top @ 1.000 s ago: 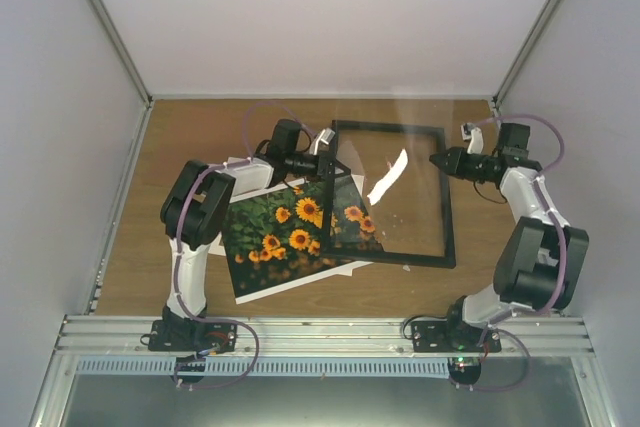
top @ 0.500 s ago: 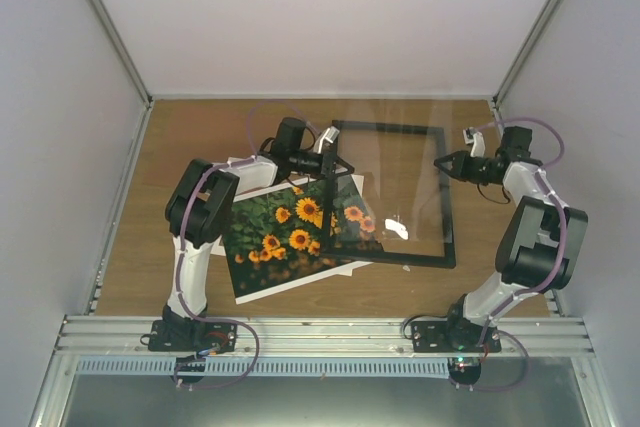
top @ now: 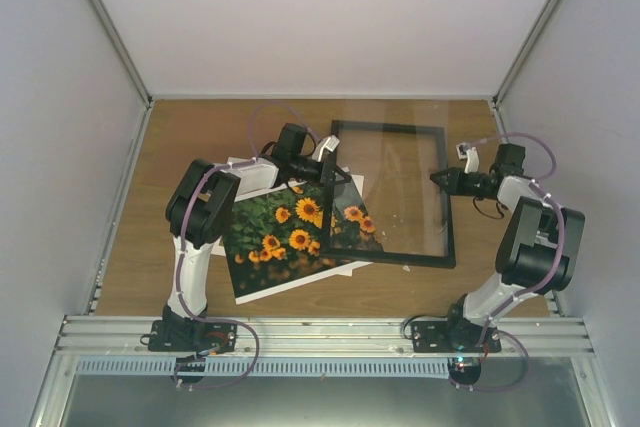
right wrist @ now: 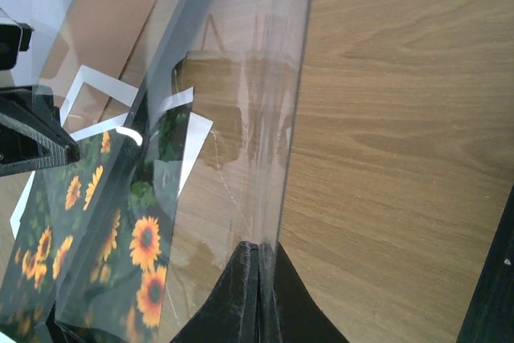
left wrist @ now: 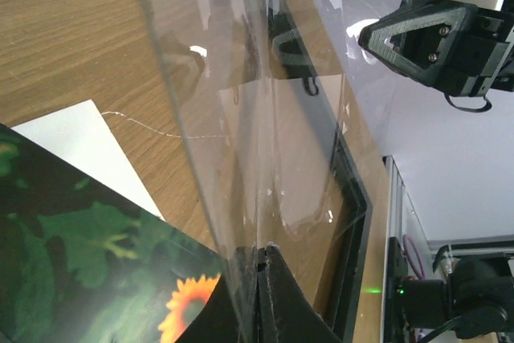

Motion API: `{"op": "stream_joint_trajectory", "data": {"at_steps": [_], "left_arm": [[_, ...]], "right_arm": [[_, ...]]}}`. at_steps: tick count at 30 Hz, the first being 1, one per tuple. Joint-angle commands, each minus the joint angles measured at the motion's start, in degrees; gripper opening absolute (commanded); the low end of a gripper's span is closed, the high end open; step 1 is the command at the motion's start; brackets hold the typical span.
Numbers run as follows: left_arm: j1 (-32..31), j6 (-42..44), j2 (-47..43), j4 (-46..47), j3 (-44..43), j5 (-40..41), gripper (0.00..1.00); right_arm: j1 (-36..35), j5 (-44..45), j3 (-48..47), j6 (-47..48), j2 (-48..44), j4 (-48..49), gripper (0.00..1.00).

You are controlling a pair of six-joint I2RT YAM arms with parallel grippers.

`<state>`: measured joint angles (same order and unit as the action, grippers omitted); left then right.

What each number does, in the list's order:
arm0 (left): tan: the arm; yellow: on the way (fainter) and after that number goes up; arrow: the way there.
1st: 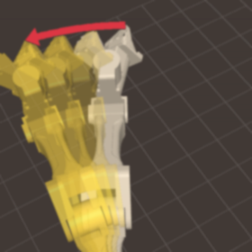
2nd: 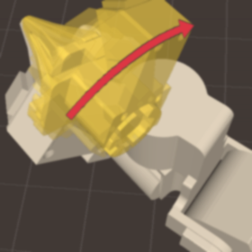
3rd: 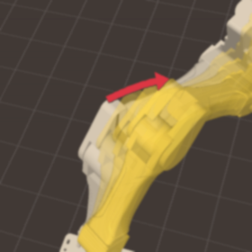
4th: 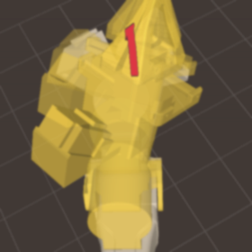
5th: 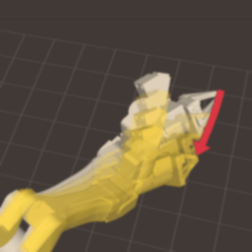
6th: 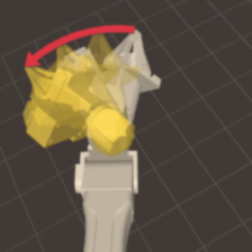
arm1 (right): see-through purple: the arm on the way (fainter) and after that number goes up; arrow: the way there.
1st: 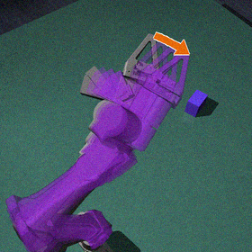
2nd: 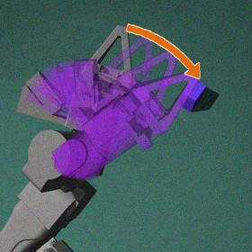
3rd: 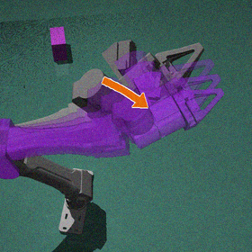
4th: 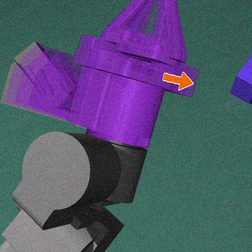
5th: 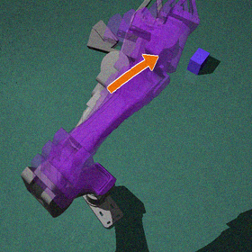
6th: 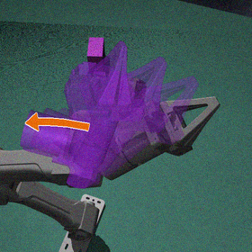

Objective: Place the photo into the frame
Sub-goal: Place the photo frame item in the photo frame.

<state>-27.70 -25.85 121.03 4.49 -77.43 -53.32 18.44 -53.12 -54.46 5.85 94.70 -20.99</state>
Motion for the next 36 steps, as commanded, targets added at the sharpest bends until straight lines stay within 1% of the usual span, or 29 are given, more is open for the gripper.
{"op": "stream_joint_trajectory", "data": {"at_steps": [1, 9, 16, 36], "left_arm": [[0.1, 3.8, -2.4, 2.4, -0.2, 2.2, 0.0], [0.2, 4.8, -2.8, 0.9, 0.0, 2.3, 0.0], [0.2, 5.7, -2.6, 0.3, 0.1, 2.6, 0.0], [-0.5, 8.9, -1.4, -0.6, 0.2, 5.1, 0.0]], "right_arm": [[-0.1, -2.7, 1.6, 3.0, -1.5, 2.8, 0.01], [-0.1, -2.7, 2.7, 3.9, -1.0, 2.9, 0.01], [0.0, -1.4, 4.1, 6.8, -0.9, 3.0, 0.01], [1.1, -0.7, 5.8, 12.8, 1.4, 8.1, 0.02]]}}
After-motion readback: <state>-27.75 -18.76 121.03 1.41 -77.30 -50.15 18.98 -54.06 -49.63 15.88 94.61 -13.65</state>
